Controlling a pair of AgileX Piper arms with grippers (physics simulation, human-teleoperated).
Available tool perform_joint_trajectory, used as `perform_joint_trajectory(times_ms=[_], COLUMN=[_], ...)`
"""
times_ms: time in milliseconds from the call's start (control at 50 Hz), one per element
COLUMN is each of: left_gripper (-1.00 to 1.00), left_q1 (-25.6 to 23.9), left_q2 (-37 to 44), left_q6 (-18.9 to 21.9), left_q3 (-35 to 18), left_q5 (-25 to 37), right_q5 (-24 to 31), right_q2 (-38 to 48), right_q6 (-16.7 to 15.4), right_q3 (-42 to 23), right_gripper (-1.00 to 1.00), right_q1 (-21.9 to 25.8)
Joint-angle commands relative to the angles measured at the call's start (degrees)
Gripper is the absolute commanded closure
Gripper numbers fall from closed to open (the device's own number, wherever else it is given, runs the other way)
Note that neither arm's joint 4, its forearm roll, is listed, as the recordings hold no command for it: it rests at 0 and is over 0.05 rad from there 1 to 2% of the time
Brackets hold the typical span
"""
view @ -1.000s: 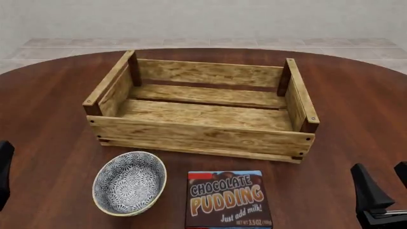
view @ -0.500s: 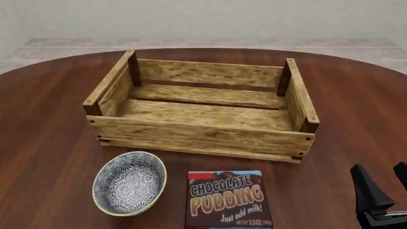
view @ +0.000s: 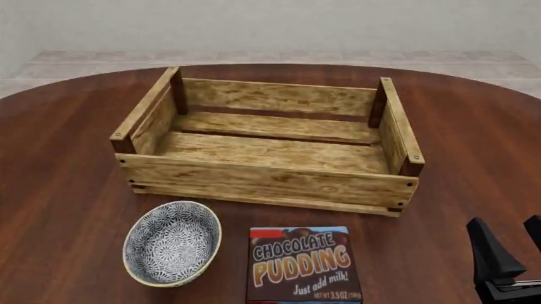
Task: Pick up the salad dressing and put it in the tray.
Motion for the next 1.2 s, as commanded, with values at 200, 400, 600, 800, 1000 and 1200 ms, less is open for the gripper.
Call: perform_joint_trajectory(times_ms=[200, 400, 600, 800, 1000, 1200], left_gripper=[-1.00, -1.00, -1.00, -1.00, -1.00, -1.00], left_q1=[5.5, 8.5, 10.9, 12.7, 14.7, 16.1], left_q2=[-1.9, -2.7, -3.4, -3.7, -3.9, -4.0], left_q6=[4.6, 6.2, 6.7, 7.2, 7.7, 7.8], left_q3=[1.9, 2.9, 3.8, 4.7, 5.8, 6.5], left_q5=[3.0, 3.7, 4.1, 4.3, 4.3, 4.2], right_q5=[0.0, -0.2, 0.0, 0.3, -0.1, 0.2], right_q2=[0.5, 0.5, 0.5, 0.4, 0.8, 0.6], right_q6=[-0.1, -0.3, -0.6, -0.7, -0.9, -1.0], right_q3=[0.0, 0.2, 0.1, 0.0, 0.2, 0.1], right_gripper=[-1.00, -1.00, -1.00, -1.00, -1.00, -1.00], right_q1=[-0.1, 0.0, 0.2, 0.2, 0.4, 0.5])
